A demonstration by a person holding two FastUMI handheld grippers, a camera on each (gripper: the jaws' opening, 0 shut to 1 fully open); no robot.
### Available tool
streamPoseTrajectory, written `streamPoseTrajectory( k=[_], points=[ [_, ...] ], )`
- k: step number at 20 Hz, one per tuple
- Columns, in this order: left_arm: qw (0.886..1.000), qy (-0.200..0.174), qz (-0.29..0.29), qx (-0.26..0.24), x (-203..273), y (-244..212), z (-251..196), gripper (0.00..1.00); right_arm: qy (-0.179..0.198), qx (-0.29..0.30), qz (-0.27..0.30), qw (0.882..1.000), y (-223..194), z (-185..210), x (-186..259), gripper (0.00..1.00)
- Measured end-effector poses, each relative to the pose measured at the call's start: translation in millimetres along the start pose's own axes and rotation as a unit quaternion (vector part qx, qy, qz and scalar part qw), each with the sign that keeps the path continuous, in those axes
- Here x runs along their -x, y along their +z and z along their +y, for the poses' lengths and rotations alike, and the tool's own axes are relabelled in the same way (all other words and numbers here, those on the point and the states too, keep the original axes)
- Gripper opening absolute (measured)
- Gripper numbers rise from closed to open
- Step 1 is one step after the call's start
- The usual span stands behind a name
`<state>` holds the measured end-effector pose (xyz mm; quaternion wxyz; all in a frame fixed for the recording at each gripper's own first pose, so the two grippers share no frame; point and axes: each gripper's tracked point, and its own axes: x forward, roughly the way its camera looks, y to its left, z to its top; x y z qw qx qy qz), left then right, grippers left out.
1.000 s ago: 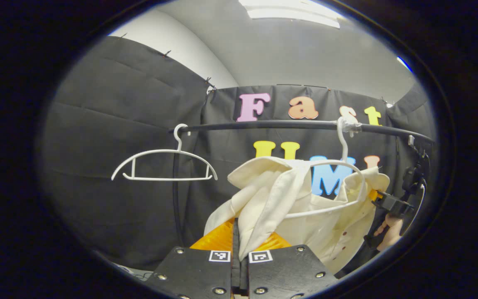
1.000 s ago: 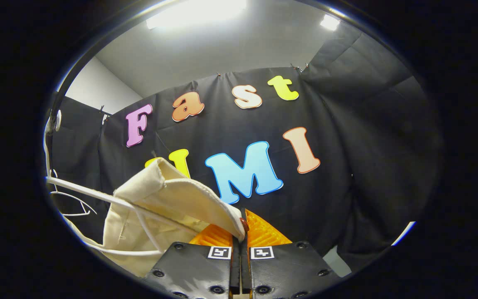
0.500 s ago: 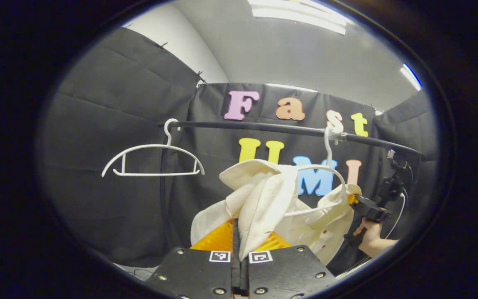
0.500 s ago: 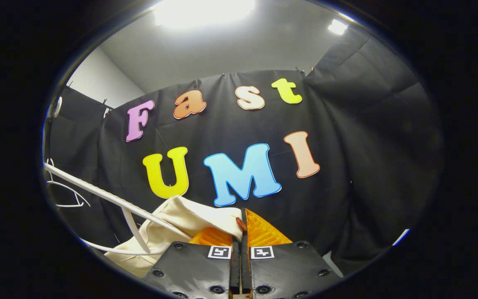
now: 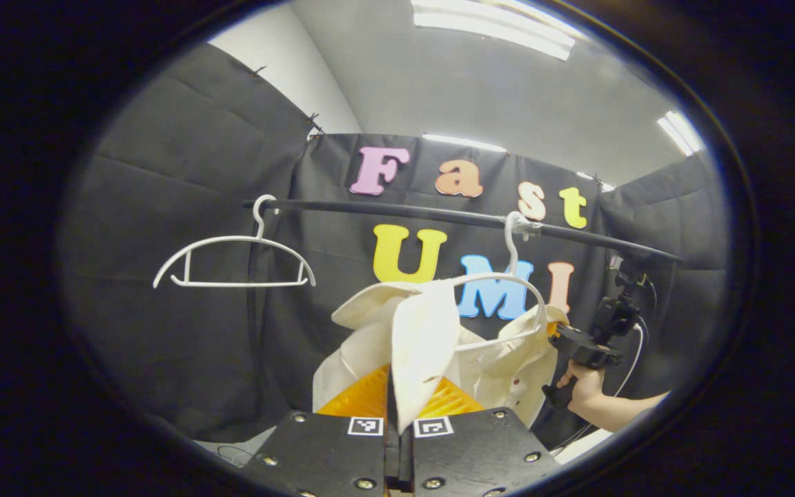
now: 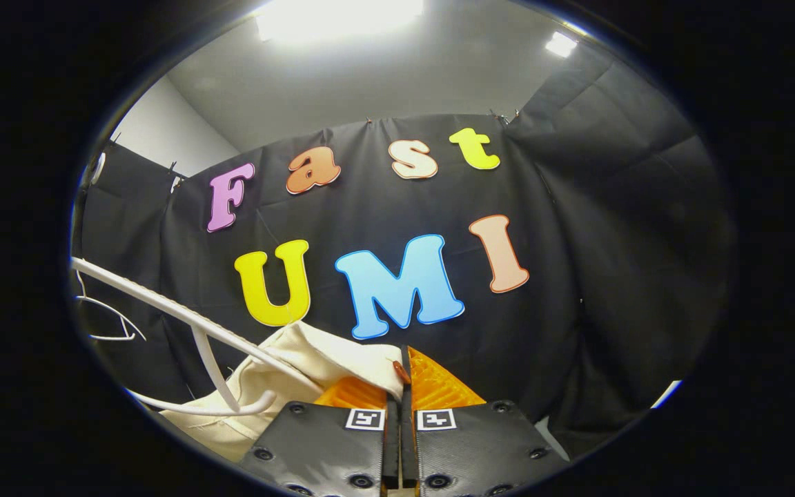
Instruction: Grasp the clothes on the hanger with both hands and then place them into the laundry hamper below.
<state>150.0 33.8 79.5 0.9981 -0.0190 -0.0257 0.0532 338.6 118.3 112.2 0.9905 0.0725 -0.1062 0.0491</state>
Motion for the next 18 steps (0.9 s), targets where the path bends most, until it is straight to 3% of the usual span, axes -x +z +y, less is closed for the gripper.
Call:
streamPoseTrajectory(
  k=[1,3,6,14,18],
  points=[
    [1.0,0.002,-0.009,0.003,1.2,7.1,3.0,0.01,-0.001,-0.003,-0.001,1.0,1.5,-1.0,0.0,0.03],
    [1.0,0.008,-0.026,0.011,2.7,21.0,16.3,0.01,-0.002,-0.008,-0.004,1.0,5.3,-1.0,-0.1,0.0],
    [0.998,0.043,-0.033,0.023,-4.4,23.3,54.1,0.01,0.002,-0.005,-0.007,1.0,6.4,3.1,0.6,0.03],
    [0.996,0.071,-0.014,0.058,-39.2,-6.9,108.6,0.01,-0.002,-0.003,0.02,1.0,-17.3,0.3,3.8,0.03],
    [0.996,0.072,0.006,0.054,-41.8,-25.0,120.1,0.01,-0.014,-0.003,0.041,0.999,-34.2,-10.0,28.2,0.0]
  ],
)
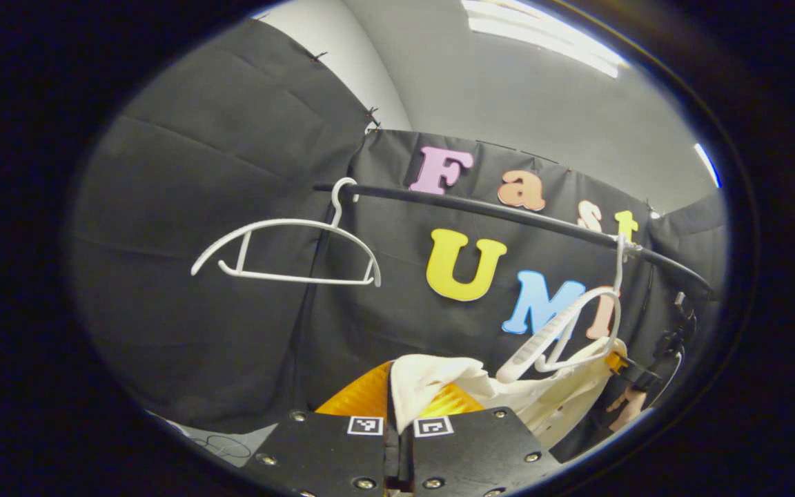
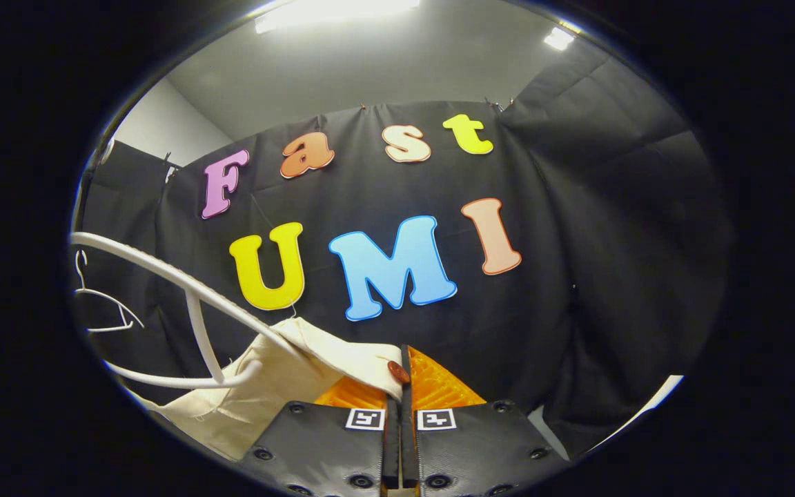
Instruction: Grasp the clothes on the hanger with both hands and then place them into the laundry hamper below.
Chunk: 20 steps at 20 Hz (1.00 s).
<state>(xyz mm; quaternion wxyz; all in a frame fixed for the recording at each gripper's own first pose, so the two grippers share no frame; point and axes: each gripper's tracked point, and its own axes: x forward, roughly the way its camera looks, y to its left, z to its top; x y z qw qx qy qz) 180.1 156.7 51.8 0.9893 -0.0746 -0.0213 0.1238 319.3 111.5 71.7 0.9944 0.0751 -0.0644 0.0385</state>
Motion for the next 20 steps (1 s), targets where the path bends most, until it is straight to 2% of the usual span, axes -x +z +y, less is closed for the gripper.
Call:
streamPoseTrajectory(
  k=[3,7,9,11,14,15,16,18,20],
  points=[
    [1.0,-0.01,0.019,-0.02,1.3,-14.3,5.8,0.01,-0.006,0.005,0.013,1.0,-12.5,-5.5,26.4,0.0],
    [0.999,-0.033,0.037,-0.02,4.8,-27.4,11.1,0.01,-0.015,0.026,0.007,1.0,-10.3,-6.0,59.4,0.03],
    [0.997,-0.051,0.049,-0.021,-1.0,-38.7,14.4,0.01,-0.025,0.035,0.004,0.999,-14.9,-9.9,68.0,0.0],
    [0.994,-0.07,0.081,-0.008,-7.7,-63.9,17.9,0.01,-0.036,0.045,0.01,0.998,-25.9,-12.6,68.6,0.03],
    [0.99,-0.089,0.109,0.009,-9.3,-84.2,17.0,0.01,-0.063,0.042,0.004,0.997,-23.2,-23.3,67.5,0.03],
    [0.989,-0.095,0.11,0.006,-8.9,-86.6,13.4,0.01,-0.078,0.032,0.005,0.996,-21.4,-33.1,63.6,0.0],
    [0.988,-0.106,0.109,0.003,-8.8,-86.0,8.7,0.01,-0.101,0.017,0.013,0.995,-20.7,-47.5,61.6,0.03],
    [0.987,-0.125,0.105,0.0,-4.8,-81.6,-2.3,0.01,-0.131,-0.011,0.021,0.991,-18.3,-70.0,63.4,0.03],
    [0.986,-0.135,0.096,-0.012,4.5,-72.6,-7.5,0.01,-0.141,0.003,0.014,0.99,-13.0,-84.0,77.3,0.03]
  ],
)
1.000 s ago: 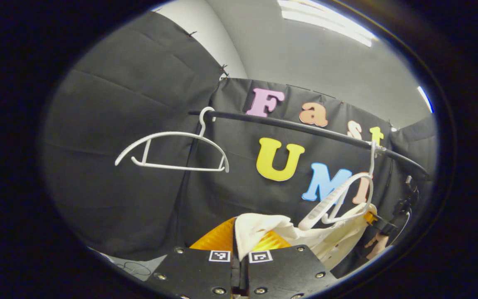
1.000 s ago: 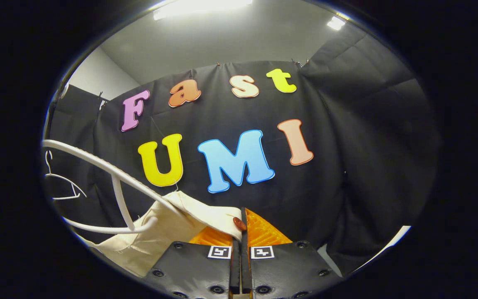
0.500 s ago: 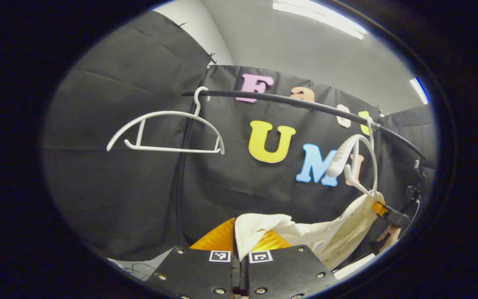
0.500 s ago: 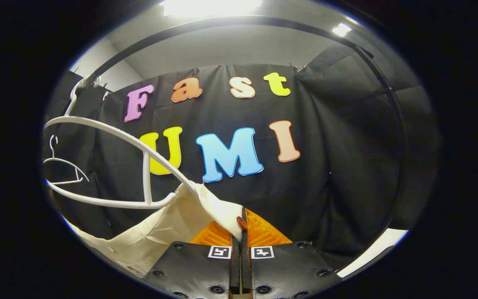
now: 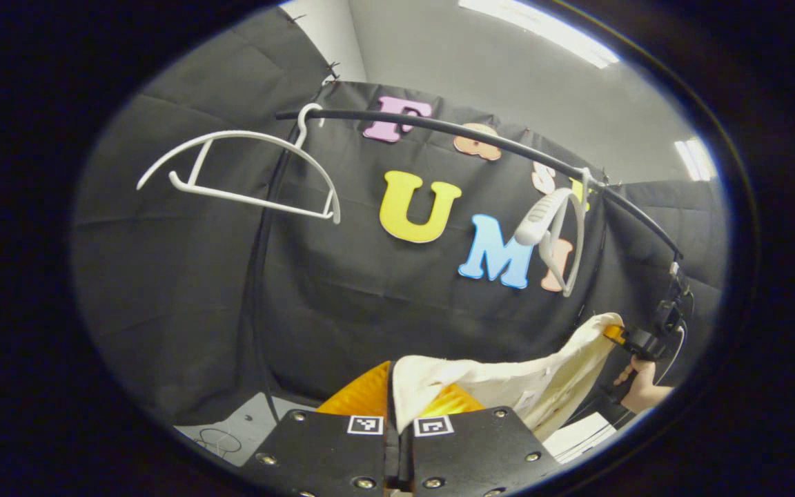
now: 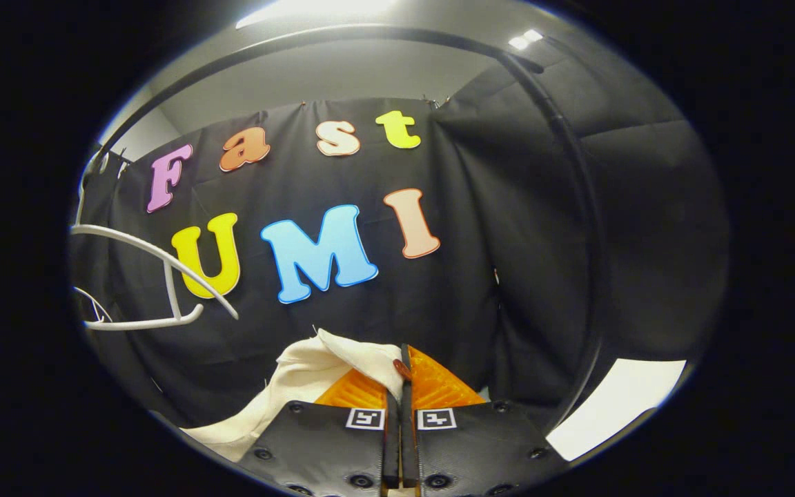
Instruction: Grasp the clothes on the hanger with both hands and then place them into the laundry hamper below.
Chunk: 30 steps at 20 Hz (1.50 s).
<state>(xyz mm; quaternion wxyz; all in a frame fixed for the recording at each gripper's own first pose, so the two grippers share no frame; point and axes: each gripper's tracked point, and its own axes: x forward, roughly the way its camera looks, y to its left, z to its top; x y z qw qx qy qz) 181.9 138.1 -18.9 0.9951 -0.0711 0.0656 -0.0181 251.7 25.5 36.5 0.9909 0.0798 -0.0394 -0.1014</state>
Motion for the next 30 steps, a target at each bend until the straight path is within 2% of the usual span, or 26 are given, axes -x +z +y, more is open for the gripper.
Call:
streamPoseTrajectory(
  k=[3,7,9,10,13,16,18,21,24,30],
  points=[
    [1.0,-0.007,-0.005,-0.017,12.4,7.2,1.9,0.01,0.007,0.025,0.001,1.0,-3.6,-10.6,29.4,0.03],
    [0.999,-0.019,-0.008,-0.033,29.3,16.0,4.0,0.01,0.031,0.037,0.006,0.999,-4.6,-0.7,70.0,0.03],
    [0.999,-0.026,-0.014,-0.038,35.7,22.2,2.8,0.01,0.058,0.035,0.01,0.998,-2.2,19.6,94.0,0.0],
    [0.999,-0.029,-0.019,-0.041,40.2,27.5,3.7,0.01,0.072,0.04,0.008,0.997,1.8,30.7,104.5,0.03],
    [0.998,-0.032,-0.035,-0.051,61.5,46.3,13.7,0.01,0.121,0.055,0.007,0.991,3.9,61.9,137.0,0.03],
    [0.997,-0.038,-0.04,-0.061,76.0,46.3,12.9,0.02,0.166,0.036,0.024,0.985,0.3,94.4,165.2,0.0],
    [0.996,-0.042,-0.039,-0.062,80.5,44.7,12.9,0.01,0.192,0.024,0.044,0.98,-11.5,113.0,183.7,0.03],
    [0.997,-0.042,-0.029,-0.058,87.9,30.8,17.3,0.01,0.22,0.012,0.096,0.971,-46.8,131.2,206.9,0.03],
    [0.997,-0.041,-0.005,-0.059,92.7,5.1,18.3,0.01,0.244,0.026,0.147,0.958,-85.6,137.4,229.2,0.03],
    [0.996,-0.024,0.08,-0.017,95.3,-79.3,27.9,0.01,0.278,0.066,0.213,0.934,-151.4,148.4,253.2,0.03]
  ],
)
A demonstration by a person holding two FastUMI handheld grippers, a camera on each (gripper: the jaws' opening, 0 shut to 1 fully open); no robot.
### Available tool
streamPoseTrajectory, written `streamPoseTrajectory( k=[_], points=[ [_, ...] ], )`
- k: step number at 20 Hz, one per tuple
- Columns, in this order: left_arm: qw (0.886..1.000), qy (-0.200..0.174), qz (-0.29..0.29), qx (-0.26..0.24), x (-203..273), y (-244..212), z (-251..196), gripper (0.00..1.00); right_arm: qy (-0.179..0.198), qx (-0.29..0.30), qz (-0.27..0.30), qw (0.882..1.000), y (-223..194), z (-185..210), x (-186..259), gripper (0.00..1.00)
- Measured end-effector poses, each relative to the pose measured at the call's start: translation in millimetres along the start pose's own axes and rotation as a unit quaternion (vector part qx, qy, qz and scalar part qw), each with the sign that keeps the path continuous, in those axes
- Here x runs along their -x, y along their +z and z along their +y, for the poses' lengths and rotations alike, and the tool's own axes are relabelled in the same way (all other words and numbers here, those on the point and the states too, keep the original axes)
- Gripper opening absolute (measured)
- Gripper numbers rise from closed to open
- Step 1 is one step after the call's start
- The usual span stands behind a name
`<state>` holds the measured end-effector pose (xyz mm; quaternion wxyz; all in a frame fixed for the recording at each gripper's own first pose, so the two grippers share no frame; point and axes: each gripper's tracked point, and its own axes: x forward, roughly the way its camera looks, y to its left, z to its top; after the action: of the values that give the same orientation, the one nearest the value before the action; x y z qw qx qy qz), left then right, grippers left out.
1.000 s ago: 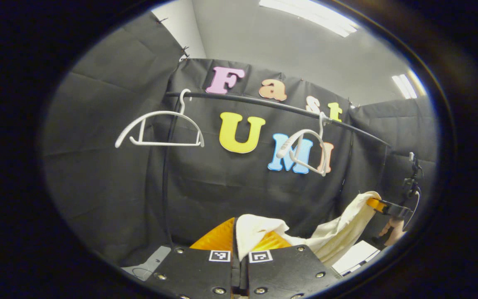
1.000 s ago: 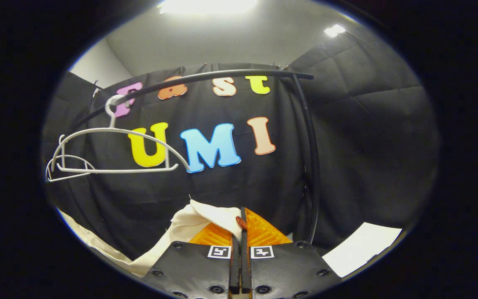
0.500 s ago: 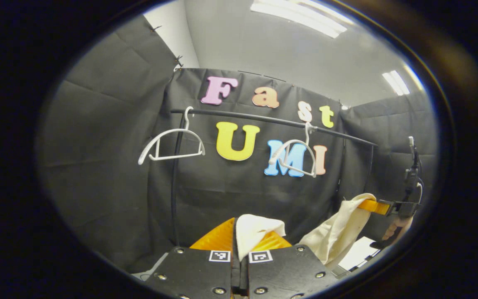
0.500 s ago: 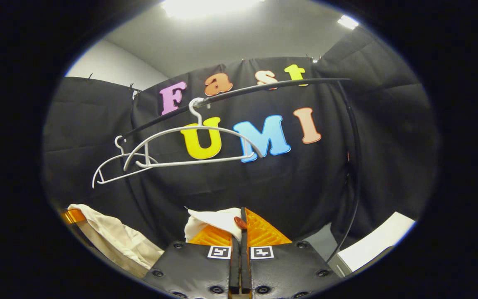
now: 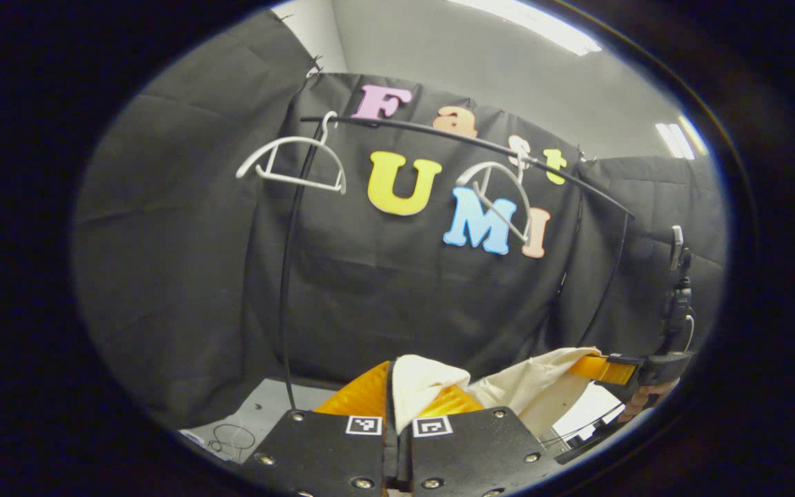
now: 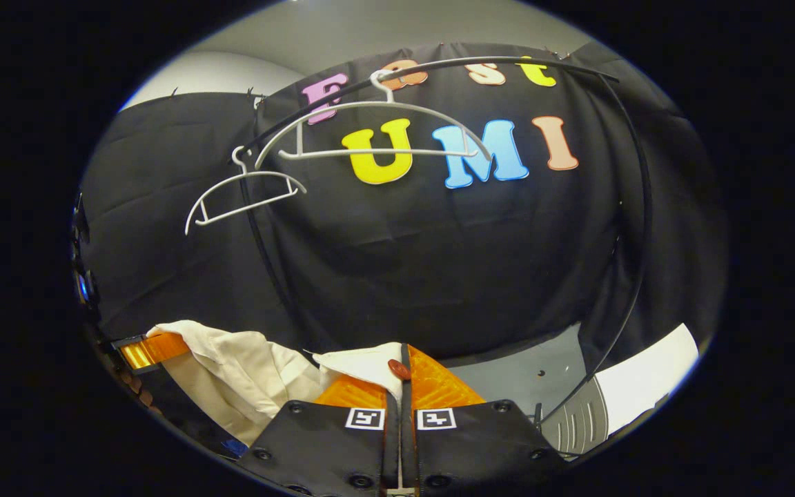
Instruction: Grasp the clothes on the hanger with both hands and then place them into the laundry hamper below.
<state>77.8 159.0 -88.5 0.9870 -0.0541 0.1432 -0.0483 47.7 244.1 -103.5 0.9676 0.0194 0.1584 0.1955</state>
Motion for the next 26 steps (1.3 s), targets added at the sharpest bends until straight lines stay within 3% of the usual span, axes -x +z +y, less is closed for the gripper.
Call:
streamPoseTrajectory(
  k=[7,13,19,22,24,25,26],
  points=[
    [0.997,0.017,0.079,-0.019,-24.1,-80.7,6.8,0.01,0.004,0.006,0.07,0.998,-56.2,-4.4,-24.7,0.03],
    [0.989,0.033,0.145,-0.01,-70.1,-143.9,17.8,0.01,-0.023,-0.002,0.137,0.99,-104.7,-38.8,-69.4,0.0],
    [0.977,0.033,0.211,-0.029,-71.9,-212.8,21.4,0.01,-0.056,-0.016,0.207,0.977,-161.3,-57.2,-90.6,0.03],
    [0.973,0.036,0.225,-0.042,-78.0,-226.7,31.3,0.02,-0.068,-0.014,0.22,0.973,-169.4,-59.6,-93.9,0.01],
    [0.969,0.033,0.238,-0.051,-83.9,-239.7,38.3,0.0,-0.073,-0.023,0.228,0.971,-177.6,-62.3,-94.5,0.09],
    [0.968,0.037,0.243,-0.055,-85.4,-241.9,40.2,0.01,-0.07,-0.03,0.231,0.97,-177.9,-61.6,-89.7,0.09],
    [0.966,0.044,0.248,-0.059,-86.1,-243.3,44.5,0.15,-0.071,-0.033,0.233,0.969,-178.3,-63.0,-85.4,0.05]
  ],
)
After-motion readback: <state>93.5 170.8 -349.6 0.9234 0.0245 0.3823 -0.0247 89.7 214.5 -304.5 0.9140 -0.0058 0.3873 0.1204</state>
